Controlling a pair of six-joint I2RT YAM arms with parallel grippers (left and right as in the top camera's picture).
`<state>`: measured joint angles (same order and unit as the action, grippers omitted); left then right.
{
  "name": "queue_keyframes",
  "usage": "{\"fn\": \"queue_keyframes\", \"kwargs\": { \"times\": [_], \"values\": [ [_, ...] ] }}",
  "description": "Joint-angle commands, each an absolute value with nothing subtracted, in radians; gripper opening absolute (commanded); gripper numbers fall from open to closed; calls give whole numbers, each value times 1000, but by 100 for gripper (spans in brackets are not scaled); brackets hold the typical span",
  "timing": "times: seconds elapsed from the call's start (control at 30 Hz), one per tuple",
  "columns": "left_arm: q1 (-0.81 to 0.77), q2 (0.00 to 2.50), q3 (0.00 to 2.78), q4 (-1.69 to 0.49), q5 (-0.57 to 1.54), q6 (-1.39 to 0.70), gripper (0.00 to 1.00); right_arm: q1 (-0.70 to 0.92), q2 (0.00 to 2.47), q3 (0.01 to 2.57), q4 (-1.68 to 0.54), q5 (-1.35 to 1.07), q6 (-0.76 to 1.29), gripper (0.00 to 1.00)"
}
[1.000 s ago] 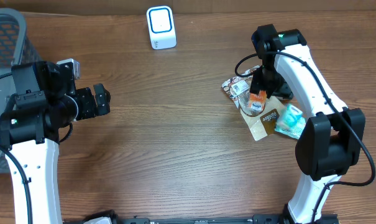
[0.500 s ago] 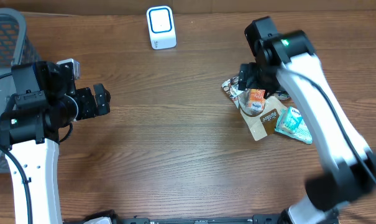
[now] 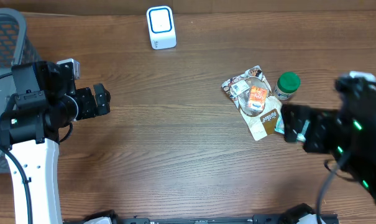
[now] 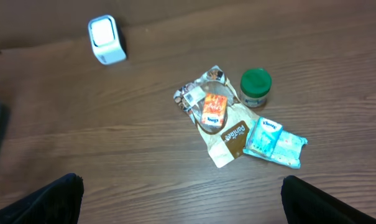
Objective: Scan the item barcode
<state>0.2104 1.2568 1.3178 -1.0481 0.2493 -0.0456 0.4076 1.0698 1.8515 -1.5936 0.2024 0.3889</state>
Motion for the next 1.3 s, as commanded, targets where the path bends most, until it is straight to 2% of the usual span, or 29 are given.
{"fn": "queue_keyframes", "kwargs": {
  "times": [0.0,0.33,0.5,0.73,1.07,1.27],
  "values": [
    [215,1257,1331,-1047,244,-37,100,412,1015,1855,-1597,194,388,100],
    [215,1257,1331,-1047,244,-37,100,412,955,1851,-1627,252,389,100],
    [215,1257,1331,-1047,244,-37,100,403,951,1803,-1516,314,382,100],
    [215,1257,1331,-1047,244,-37,100,297,845,1561,-1167,129,94,100],
    [215,1257,1331,-1047,244,-37,100,159,541,902,-556,41,88,100],
    [215,1257,1331,-1047,244,-37,99,133,344,534,-260,1,88,100]
  ]
}}
